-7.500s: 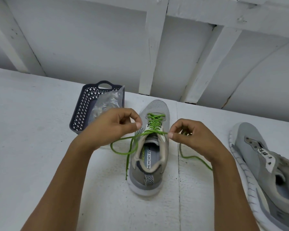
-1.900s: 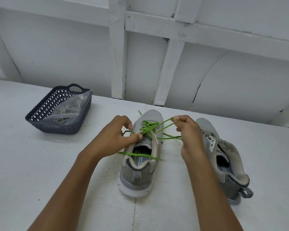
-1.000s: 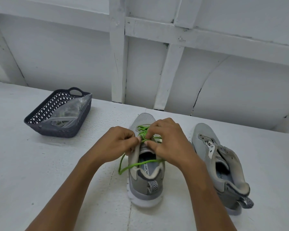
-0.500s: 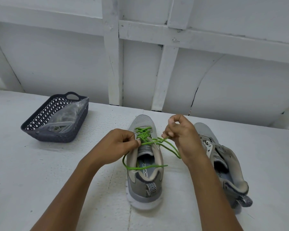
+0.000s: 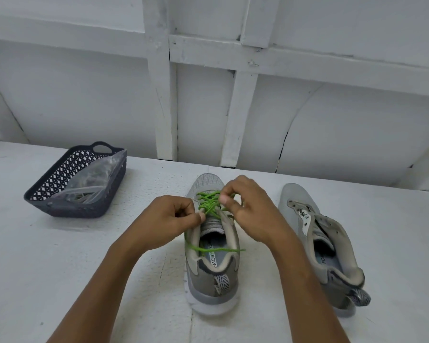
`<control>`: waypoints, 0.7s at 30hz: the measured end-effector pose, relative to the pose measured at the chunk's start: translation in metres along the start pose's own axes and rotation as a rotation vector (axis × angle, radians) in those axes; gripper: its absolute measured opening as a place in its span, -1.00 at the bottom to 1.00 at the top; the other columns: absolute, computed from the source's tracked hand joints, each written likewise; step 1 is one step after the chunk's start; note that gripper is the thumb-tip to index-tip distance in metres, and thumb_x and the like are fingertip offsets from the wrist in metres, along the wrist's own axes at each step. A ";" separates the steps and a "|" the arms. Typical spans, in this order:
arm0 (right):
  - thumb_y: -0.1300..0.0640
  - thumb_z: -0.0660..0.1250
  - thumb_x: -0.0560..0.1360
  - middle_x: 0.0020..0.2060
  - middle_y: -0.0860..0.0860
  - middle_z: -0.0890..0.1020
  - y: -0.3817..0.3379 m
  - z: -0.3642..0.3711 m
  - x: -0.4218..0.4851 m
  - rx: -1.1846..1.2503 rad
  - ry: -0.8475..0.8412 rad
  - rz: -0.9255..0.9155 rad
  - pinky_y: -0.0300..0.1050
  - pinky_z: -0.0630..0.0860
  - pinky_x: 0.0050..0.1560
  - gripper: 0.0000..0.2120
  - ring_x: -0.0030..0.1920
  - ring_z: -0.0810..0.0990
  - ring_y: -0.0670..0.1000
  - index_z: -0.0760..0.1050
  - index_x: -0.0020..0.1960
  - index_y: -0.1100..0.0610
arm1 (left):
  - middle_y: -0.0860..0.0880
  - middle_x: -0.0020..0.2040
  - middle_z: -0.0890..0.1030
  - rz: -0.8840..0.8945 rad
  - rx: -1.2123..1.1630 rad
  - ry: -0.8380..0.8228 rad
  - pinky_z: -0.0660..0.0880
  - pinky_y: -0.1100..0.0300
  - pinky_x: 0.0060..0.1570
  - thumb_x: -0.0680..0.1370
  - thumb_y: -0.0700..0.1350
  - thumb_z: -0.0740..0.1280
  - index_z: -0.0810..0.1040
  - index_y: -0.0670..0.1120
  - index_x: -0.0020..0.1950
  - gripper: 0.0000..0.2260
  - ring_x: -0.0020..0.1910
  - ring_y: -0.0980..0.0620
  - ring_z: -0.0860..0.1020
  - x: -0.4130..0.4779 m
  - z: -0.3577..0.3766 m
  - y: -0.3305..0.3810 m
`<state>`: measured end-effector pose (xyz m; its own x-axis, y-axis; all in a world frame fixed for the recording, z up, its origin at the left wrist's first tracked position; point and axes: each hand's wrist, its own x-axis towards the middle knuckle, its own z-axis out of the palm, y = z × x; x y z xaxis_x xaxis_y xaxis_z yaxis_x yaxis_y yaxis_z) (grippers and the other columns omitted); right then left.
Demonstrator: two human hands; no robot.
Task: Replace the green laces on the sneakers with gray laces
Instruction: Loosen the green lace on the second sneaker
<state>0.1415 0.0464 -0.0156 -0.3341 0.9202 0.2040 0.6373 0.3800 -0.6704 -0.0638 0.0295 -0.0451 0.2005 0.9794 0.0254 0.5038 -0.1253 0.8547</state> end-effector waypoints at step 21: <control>0.08 0.56 0.37 -0.22 -0.03 0.69 -0.014 -0.006 -0.004 0.033 -0.184 0.173 -0.01 0.59 -0.10 -0.91 -0.21 0.61 0.00 0.69 -0.23 -0.09 | 0.17 -0.14 0.60 0.050 0.028 0.052 0.41 0.30 -0.29 0.48 -0.01 0.48 0.54 0.06 -0.08 -0.87 -0.33 0.18 0.46 -0.001 0.000 0.001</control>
<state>0.1379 0.0381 -0.0021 -0.3442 0.9377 -0.0470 0.6740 0.2120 -0.7076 -0.0637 0.0286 -0.0447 0.1822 0.9787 0.0949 0.5179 -0.1775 0.8368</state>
